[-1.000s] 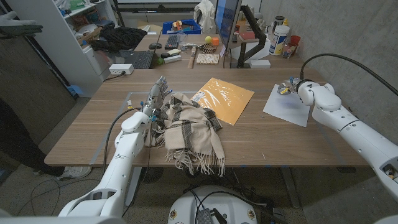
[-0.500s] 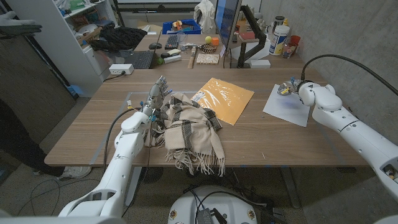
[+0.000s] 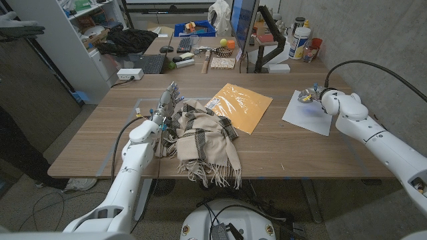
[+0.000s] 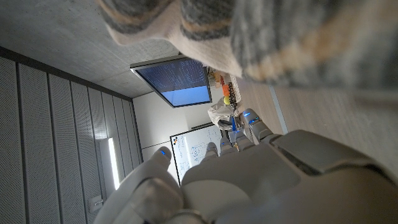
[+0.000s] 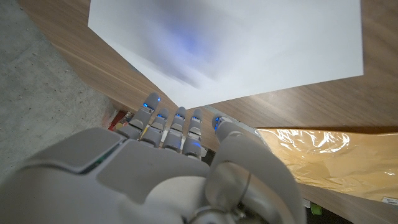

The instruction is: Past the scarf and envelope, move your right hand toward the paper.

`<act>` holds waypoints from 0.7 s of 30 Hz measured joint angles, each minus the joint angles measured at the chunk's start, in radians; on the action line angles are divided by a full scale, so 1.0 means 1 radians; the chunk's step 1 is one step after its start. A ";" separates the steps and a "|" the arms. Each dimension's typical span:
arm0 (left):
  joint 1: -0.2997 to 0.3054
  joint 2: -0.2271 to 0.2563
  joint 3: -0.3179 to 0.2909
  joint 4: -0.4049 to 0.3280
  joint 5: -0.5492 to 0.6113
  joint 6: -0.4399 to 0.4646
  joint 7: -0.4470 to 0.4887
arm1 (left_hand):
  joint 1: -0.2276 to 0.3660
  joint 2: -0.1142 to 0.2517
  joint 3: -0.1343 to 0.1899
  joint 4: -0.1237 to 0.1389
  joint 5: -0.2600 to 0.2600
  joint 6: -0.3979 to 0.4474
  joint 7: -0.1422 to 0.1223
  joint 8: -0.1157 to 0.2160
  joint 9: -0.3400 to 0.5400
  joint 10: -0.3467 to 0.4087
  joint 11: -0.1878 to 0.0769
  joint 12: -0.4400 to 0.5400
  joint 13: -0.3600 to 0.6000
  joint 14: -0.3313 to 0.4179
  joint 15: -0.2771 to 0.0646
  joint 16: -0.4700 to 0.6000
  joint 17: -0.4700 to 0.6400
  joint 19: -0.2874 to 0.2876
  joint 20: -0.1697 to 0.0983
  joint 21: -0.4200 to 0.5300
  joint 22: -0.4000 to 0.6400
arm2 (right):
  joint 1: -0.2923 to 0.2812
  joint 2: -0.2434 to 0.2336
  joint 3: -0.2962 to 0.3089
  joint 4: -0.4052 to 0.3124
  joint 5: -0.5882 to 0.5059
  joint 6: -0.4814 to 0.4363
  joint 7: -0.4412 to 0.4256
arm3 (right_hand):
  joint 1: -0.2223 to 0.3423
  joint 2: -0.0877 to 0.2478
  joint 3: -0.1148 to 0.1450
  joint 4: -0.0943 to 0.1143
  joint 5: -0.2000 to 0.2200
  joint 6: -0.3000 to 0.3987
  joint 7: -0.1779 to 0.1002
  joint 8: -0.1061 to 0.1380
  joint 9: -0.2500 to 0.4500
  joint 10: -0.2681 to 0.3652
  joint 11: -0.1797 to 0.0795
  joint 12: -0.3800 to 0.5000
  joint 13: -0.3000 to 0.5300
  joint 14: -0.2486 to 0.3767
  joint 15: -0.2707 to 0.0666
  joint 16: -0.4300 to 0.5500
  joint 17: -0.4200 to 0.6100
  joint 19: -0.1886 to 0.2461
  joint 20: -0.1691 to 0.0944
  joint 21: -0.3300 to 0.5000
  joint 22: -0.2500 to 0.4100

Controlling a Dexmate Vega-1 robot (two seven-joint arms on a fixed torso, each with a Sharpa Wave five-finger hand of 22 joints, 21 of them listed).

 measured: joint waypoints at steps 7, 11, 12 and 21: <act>-0.009 0.003 0.007 0.001 0.006 0.011 0.002 | 0.000 0.000 0.000 0.000 0.000 0.000 0.000 0.000 0.000 0.000 0.000 0.000 0.000 0.000 0.000 0.000 0.000 0.000 0.000 0.000 0.000 | -0.015 0.005 0.013 0.009 0.026 -0.004 -0.026 | 0.000 0.000 0.001 0.001 0.000 -0.004 0.003 0.000 0.000 -0.009 0.002 0.000 0.000 0.000 0.000 0.000 0.000 0.000 0.000 -0.004 0.000; -0.018 0.005 0.012 0.010 0.011 0.016 -0.004 | 0.000 0.000 0.000 0.000 0.000 0.000 0.000 0.000 0.000 0.000 0.000 0.000 0.000 0.000 0.000 0.000 0.000 0.000 0.000 0.000 0.000 | -0.028 0.006 0.020 0.009 0.040 -0.012 -0.040 | 0.000 0.000 0.001 0.001 0.000 -0.009 -0.002 0.000 0.000 -0.009 0.002 0.000 0.000 0.000 0.000 0.000 0.000 0.000 0.000 -0.004 0.000; -0.020 0.005 0.013 0.013 0.011 0.017 -0.006 | 0.000 0.000 0.000 0.000 0.000 0.000 0.000 0.000 0.000 0.000 0.000 0.000 0.000 0.000 0.000 0.000 0.000 0.000 0.000 0.000 0.000 | -0.031 0.006 0.022 0.008 0.043 -0.014 -0.042 | 0.000 0.000 0.001 0.001 0.000 -0.009 -0.002 0.000 0.000 -0.009 0.002 0.000 0.000 0.000 0.000 0.000 0.000 0.000 0.000 -0.004 0.000; -0.036 0.009 0.023 0.026 0.016 0.020 -0.018 | 0.000 0.000 0.000 0.000 0.000 0.000 0.000 0.000 0.000 0.000 0.000 0.000 0.000 0.000 0.000 0.000 0.000 0.000 0.000 0.000 0.000 | -0.055 0.009 0.036 -0.001 0.074 -0.029 -0.070 | 0.000 0.000 0.001 0.001 0.000 -0.012 0.001 0.000 0.000 -0.009 0.002 0.000 0.000 0.000 0.000 0.000 0.000 0.000 0.000 -0.004 0.000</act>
